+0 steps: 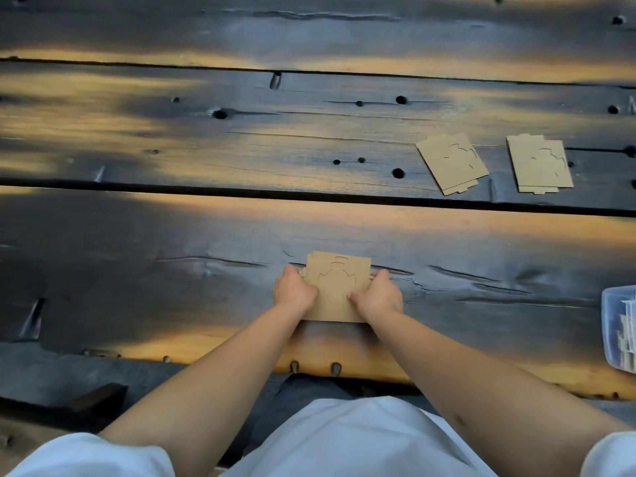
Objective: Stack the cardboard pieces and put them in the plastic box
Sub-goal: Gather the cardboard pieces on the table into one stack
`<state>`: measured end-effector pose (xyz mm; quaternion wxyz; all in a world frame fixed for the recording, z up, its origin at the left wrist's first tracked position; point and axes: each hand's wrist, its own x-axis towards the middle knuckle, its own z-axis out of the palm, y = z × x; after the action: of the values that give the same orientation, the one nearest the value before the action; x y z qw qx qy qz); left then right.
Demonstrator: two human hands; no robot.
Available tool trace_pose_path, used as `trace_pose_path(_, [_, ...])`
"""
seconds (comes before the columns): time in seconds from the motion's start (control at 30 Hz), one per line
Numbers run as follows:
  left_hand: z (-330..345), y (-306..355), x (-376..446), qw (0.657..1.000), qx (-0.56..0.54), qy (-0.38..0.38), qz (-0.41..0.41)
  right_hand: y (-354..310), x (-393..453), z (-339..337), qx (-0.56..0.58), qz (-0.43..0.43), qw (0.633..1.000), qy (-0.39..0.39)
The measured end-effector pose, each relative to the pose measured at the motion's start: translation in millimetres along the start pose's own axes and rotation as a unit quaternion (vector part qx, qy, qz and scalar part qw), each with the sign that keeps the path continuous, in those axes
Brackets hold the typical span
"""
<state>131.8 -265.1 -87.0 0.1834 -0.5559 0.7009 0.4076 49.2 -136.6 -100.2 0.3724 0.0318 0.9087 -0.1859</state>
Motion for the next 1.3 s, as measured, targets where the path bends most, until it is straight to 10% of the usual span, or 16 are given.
trace_pose_path(1.3, [89,148,-46,0.965,-0.029,-0.062,0.254,83,40,-179,0.121,-0.122,0.982,0.082])
